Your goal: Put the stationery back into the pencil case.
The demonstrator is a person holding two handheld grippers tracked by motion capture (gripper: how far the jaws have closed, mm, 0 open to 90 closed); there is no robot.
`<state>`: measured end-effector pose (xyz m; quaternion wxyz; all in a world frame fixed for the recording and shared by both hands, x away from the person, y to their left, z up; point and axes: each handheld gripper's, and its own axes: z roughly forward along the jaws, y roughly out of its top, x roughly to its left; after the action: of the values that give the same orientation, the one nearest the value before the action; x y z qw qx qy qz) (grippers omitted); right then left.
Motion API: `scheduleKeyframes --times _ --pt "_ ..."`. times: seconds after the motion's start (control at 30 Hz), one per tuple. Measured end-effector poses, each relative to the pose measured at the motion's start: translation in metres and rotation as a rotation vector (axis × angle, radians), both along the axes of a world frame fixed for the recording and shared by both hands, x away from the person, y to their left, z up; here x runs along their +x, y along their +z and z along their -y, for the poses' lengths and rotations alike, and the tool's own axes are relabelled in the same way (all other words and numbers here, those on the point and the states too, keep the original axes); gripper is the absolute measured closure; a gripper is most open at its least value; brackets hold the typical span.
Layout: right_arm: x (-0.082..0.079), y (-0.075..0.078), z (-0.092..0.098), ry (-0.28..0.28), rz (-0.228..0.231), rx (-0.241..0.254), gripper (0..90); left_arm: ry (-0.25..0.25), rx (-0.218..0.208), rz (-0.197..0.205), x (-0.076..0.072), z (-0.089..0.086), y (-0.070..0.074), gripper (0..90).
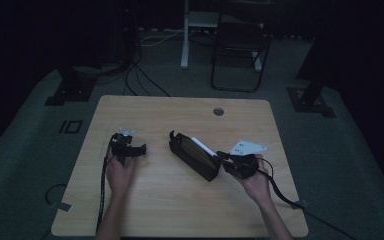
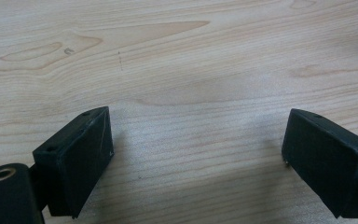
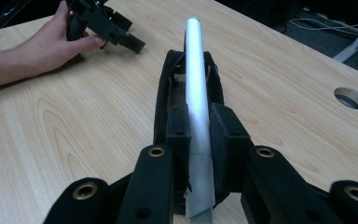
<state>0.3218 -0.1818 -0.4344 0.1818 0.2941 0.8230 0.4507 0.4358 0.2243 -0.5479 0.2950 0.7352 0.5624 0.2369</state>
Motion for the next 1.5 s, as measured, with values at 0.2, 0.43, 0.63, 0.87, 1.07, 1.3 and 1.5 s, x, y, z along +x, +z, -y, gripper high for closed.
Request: scheduleKeyframes --times 0.2,0.43,0.63,0.87,1.07,1.3,1.5 --pt "0.004 -0.002 -0.001 -0.003 -0.008 0.004 78.8 0.001 -0.001 0.000 0.000 0.000 0.000 9.1" --pt "0.009 -0.004 -0.004 -0.009 -0.012 -0.007 78.8 0.003 -0.001 0.000 0.000 0.000 0.000 9.1" --pt "0.014 -0.006 -0.005 -0.009 -0.018 0.002 78.8 0.003 0.000 -0.001 0.000 0.000 0.000 9.1" --pt "0.017 -0.007 -0.006 -0.010 -0.025 0.011 78.7 0.003 0.000 -0.001 0.000 0.000 0.000 9.1" --pt "0.021 -0.005 -0.013 -0.003 -0.019 0.013 78.7 0.003 0.000 -0.001 0.000 0.000 0.000 9.1" --pt "0.024 -0.006 -0.018 0.001 -0.025 0.021 78.7 0.003 0.000 -0.001 0.000 0.000 0.000 9.1" --pt "0.027 -0.008 -0.020 -0.008 -0.036 0.027 78.7 0.004 0.000 -0.001 0.000 0.000 0.000 9.1"
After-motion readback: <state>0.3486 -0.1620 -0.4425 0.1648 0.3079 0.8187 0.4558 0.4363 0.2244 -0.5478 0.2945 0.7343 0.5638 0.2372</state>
